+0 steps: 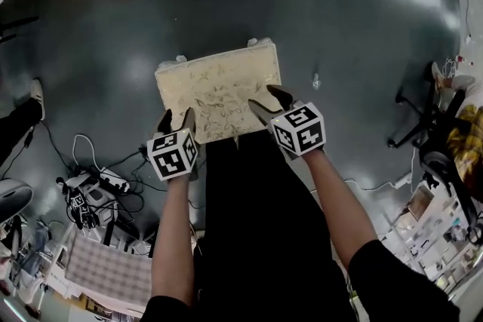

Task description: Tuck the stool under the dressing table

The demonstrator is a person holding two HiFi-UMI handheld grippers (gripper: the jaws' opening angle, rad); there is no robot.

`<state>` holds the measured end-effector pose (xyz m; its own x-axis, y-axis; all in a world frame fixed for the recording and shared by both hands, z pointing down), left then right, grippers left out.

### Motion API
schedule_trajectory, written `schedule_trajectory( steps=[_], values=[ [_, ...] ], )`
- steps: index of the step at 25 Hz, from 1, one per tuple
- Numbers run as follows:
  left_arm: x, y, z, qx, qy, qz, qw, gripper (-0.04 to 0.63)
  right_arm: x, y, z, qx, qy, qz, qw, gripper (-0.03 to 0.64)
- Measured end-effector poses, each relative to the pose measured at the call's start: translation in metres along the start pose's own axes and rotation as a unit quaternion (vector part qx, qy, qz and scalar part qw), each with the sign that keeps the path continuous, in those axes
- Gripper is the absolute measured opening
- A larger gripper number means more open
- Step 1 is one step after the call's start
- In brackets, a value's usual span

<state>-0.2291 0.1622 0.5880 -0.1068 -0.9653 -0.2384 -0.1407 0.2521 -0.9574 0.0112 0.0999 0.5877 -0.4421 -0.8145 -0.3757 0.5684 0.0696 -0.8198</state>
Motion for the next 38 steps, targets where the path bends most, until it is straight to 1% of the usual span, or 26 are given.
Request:
schedule_trajectory(
  steps=[2,3,5,6,9,12,14,17,19,22,25,28,33,38],
  values=[
    [-0.006,-0.004,-0.019,-0.003,-0.003,-0.008,1.0,0.263,-0.013,0.001,0.021,-0.017,-0.004,-0.017,1.0,0.223],
    [-0.009,-0.008,-0.027,-0.01,0.003,-0.017,0.9998,0.294,-0.019,0.002,0.031,-0.022,-0.009,-0.025,0.999,0.232],
    [-0.014,-0.016,-0.042,-0.032,0.022,-0.039,0.9985,0.347,-0.028,0.001,0.047,-0.019,-0.027,-0.036,0.999,0.245],
    [-0.015,-0.02,-0.048,-0.041,0.029,-0.047,0.9976,0.362,-0.032,0.0,0.053,-0.014,-0.035,-0.04,0.998,0.25],
    [-0.015,-0.032,-0.054,-0.067,0.035,-0.063,0.9951,0.387,-0.038,-0.009,0.065,-0.003,-0.045,-0.055,0.997,0.263],
    [-0.015,-0.045,-0.047,-0.09,0.025,-0.081,0.9923,0.41,-0.041,-0.019,0.073,0.011,-0.059,-0.067,0.996,0.27],
    [-0.014,-0.052,-0.044,-0.094,0.014,-0.09,0.9913,0.425,-0.042,-0.028,0.077,0.02,-0.075,-0.072,0.994,0.273],
    [-0.013,-0.06,-0.042,-0.094,0.008,-0.095,0.9909,0.437,-0.044,-0.038,0.081,0.032,-0.088,-0.079,0.992,0.279],
    [-0.013,-0.066,-0.04,-0.104,0.014,-0.1,0.9894,0.448,-0.044,-0.039,0.085,0.044,-0.1,-0.08,0.991,0.284],
    [-0.014,-0.071,-0.043,-0.134,0.035,-0.107,0.9847,0.466,-0.046,-0.041,0.088,0.067,-0.121,-0.075,0.988,0.295],
    [-0.015,-0.074,-0.046,-0.155,0.043,-0.112,0.9806,0.472,-0.046,-0.043,0.087,0.08,-0.122,-0.069,0.987,0.293],
    [-0.013,-0.077,-0.044,-0.153,0.039,-0.115,0.9808,0.474,-0.045,-0.043,0.087,0.075,-0.115,-0.066,0.988,0.293],
    [-0.013,-0.075,-0.04,-0.127,0.039,-0.115,0.9844,0.472,-0.046,-0.042,0.084,0.057,-0.111,-0.057,0.99,0.293],
    [0.002,-0.074,-0.04,-0.113,0.015,-0.11,0.9874,0.472,-0.042,-0.04,0.083,0.049,-0.11,-0.042,0.992,0.291]
  ],
)
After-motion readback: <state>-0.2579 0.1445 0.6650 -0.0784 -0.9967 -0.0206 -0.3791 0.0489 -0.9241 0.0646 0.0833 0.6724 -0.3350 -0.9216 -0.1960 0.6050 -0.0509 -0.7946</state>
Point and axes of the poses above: the fingertips, and each gripper's own axes: y backward along the fingers, z to its right, x out of its top, the point moved 6 cm from there along y, backward along the fingers, and after that the axes turned 8 degrees about -z, right-handed, at the moved point
